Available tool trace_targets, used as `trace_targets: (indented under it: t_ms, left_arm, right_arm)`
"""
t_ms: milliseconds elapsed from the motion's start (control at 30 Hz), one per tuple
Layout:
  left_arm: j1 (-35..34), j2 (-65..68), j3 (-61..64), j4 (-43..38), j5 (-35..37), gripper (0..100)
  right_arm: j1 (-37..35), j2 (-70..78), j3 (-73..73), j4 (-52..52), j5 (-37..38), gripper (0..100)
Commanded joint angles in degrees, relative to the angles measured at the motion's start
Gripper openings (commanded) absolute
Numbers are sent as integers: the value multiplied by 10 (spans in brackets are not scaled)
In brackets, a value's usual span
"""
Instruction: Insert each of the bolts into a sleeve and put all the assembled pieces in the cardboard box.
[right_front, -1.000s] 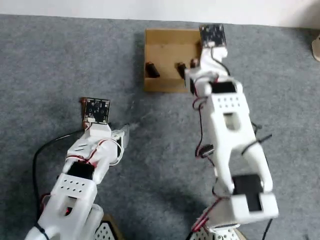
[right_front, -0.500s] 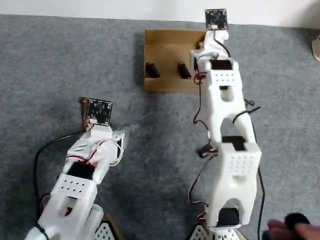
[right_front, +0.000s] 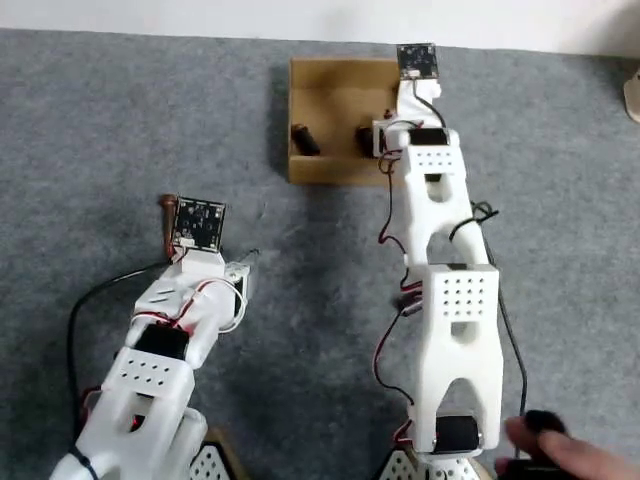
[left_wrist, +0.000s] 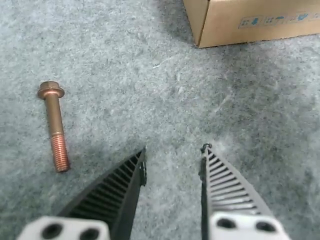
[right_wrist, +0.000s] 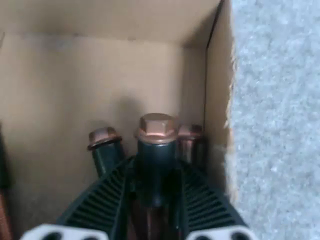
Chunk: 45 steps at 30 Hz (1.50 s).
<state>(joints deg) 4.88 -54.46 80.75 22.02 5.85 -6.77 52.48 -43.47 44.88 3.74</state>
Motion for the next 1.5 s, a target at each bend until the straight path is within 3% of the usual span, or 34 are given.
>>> trace_targets:
  t_ms: [0,100,267,367,667,800,967,1100,1467]
  left_arm:
    - [-6,-11,-4,-13,-5,171]
    - [-5,-11,-4,-13,-5,171]
    - [-5,-11,-4,-13,-5,171]
    - [-5,-11,-4,-13,-5,171]
    - [-4,-11,-4,-13,-5,171]
    - [-3,-11,-3,-13,-5,171]
    - [-4,-11,-3,-13,-5,171]
    - [-4,-11,-3,-13,-5,171]
    - [-4,-11,-3,-13,-5,171]
  right_arm:
    - [-3,-53,-47,44,-55,196]
    - [-6,-80,-73,124,-64,198]
    - [-6,-104,-133,233,-69,90]
    - [0,-110,-173,300,-127,39]
    - [2,-107,-326,560,-309,36]
    - [25,-111,-345,562,-375,36]
    - [44,-111,-341,563,-382,36]
    - [47,-139,-270,564,-381,36]
    - [29,-378,157,560,-377,35]
